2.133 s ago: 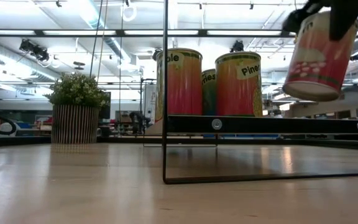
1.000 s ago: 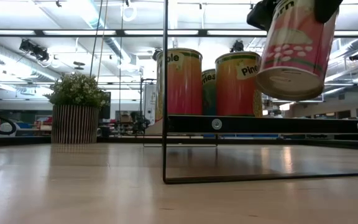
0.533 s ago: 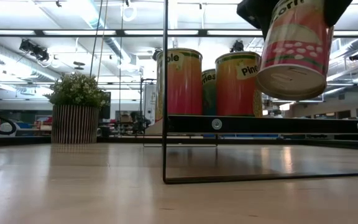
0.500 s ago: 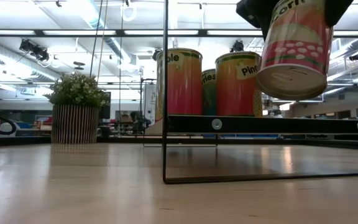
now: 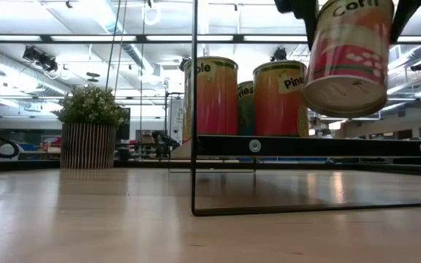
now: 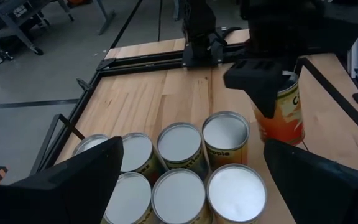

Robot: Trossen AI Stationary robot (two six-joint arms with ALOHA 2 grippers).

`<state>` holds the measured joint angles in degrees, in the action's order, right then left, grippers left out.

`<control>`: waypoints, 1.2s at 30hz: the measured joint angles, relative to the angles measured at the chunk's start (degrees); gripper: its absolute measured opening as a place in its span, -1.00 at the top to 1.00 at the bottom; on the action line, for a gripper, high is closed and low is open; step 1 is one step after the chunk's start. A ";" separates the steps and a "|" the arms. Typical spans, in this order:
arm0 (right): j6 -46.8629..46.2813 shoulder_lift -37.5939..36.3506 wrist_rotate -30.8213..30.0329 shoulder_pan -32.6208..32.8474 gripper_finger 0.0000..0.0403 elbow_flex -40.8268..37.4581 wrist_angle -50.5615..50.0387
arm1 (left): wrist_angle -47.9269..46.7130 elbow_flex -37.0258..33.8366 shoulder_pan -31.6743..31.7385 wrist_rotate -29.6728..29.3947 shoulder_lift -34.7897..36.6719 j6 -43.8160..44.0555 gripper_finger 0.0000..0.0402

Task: Pick and place cans onto a shelf
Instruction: Put the canned corn on the shelf

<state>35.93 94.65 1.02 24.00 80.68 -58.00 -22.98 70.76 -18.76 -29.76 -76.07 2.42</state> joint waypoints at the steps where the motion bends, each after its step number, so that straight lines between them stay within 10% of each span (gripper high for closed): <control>1: 2.34 0.00 -0.65 0.17 -0.61 0.00 0.00 | 0.00 0.00 0.00 0.00 0.00 0.01 -0.97; 36: 13.93 3.72 -2.44 2.49 -0.64 -0.04 3.19 | 0.29 0.02 0.13 -0.66 -0.02 4.39 -0.97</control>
<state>49.86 98.37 -1.42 26.49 80.64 -54.81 -22.70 70.78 -18.63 -30.42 -76.09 6.80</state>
